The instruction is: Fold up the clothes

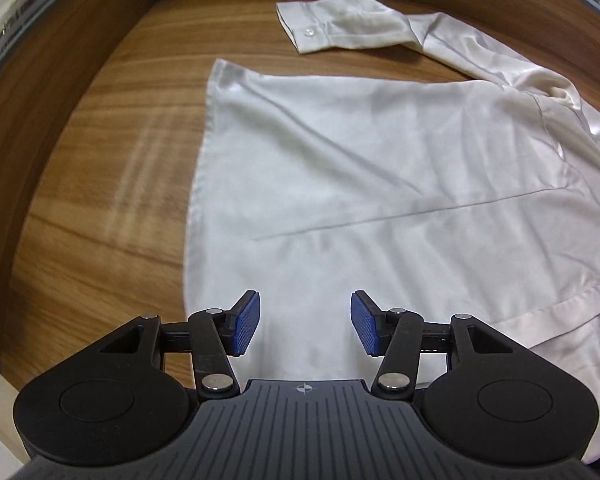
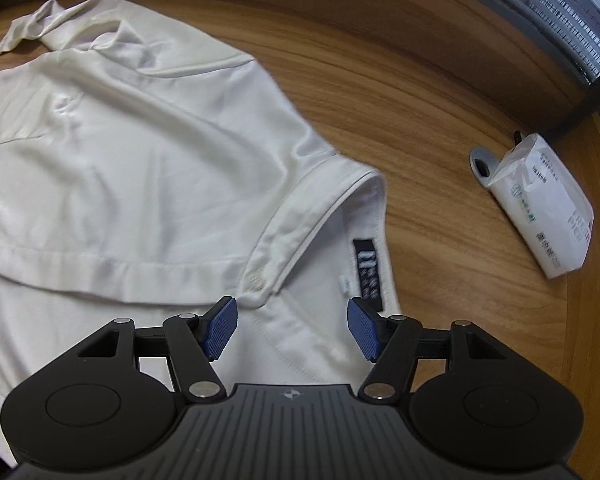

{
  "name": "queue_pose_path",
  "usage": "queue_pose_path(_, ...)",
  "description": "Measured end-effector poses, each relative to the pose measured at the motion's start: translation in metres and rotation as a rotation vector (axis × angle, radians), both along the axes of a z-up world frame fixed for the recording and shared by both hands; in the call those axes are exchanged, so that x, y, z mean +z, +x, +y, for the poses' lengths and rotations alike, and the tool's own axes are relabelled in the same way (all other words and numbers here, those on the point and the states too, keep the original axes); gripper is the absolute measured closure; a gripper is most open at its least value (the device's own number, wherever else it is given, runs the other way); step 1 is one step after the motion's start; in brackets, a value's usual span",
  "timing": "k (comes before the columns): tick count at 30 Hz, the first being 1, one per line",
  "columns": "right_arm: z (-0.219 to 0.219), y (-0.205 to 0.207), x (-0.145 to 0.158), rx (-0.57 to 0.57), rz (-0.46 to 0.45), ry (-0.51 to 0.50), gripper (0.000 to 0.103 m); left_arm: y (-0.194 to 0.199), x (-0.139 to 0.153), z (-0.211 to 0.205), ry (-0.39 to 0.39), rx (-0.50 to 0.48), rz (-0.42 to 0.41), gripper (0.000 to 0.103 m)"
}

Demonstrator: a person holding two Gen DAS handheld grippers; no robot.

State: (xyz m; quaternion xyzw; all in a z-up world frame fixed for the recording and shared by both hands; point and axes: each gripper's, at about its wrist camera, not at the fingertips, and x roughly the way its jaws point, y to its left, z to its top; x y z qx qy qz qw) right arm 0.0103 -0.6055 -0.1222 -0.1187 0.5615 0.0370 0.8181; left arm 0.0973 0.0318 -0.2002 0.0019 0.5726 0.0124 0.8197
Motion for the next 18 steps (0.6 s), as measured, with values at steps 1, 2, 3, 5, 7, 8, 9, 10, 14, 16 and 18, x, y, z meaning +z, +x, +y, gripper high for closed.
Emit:
queue_pose_path(1,-0.003,0.006,0.0,0.005,-0.004,-0.003,0.035,-0.001,-0.001,-0.003,0.0,0.005,0.004,0.049)
queue_pose_path(2,-0.007,0.012,-0.001,0.012,-0.008,-0.004,0.035,-0.002,-0.001,-0.005,-0.001,0.008,0.006,0.049)
queue_pose_path(3,-0.009,0.019,0.0,0.025,-0.016,0.0,0.034,-0.002,-0.001,-0.006,0.0,0.012,0.008,0.049)
queue_pose_path(5,-0.014,0.032,0.002,0.051,-0.031,0.008,0.032,-0.004,-0.001,-0.011,0.005,0.021,0.012,0.049)
queue_pose_path(7,-0.015,0.048,0.006,0.094,-0.043,0.021,0.028,-0.006,-0.001,-0.013,0.004,0.029,0.015,0.049)
queue_pose_path(8,-0.013,0.056,0.007,0.116,-0.046,0.023,0.027,-0.006,-0.002,-0.015,0.002,0.036,0.02,0.049)
queue_pose_path(9,-0.012,0.065,0.009,0.14,-0.049,0.025,0.027,-0.007,-0.002,-0.017,0.003,0.039,0.023,0.049)
queue_pose_path(10,-0.01,0.075,0.01,0.166,-0.051,0.033,0.027,-0.007,-0.003,-0.018,0.004,0.043,0.026,0.049)
queue_pose_path(14,0.002,0.108,0.012,0.247,-0.055,0.071,0.027,-0.01,-0.003,-0.027,-0.003,0.072,0.04,0.049)
queue_pose_path(16,0.013,0.125,0.012,0.294,-0.055,0.094,0.027,-0.013,-0.003,-0.031,-0.013,0.081,0.046,0.049)
queue_pose_path(18,0.023,0.14,0.01,0.331,-0.051,0.114,0.027,-0.014,-0.003,-0.036,-0.018,0.085,0.052,0.049)
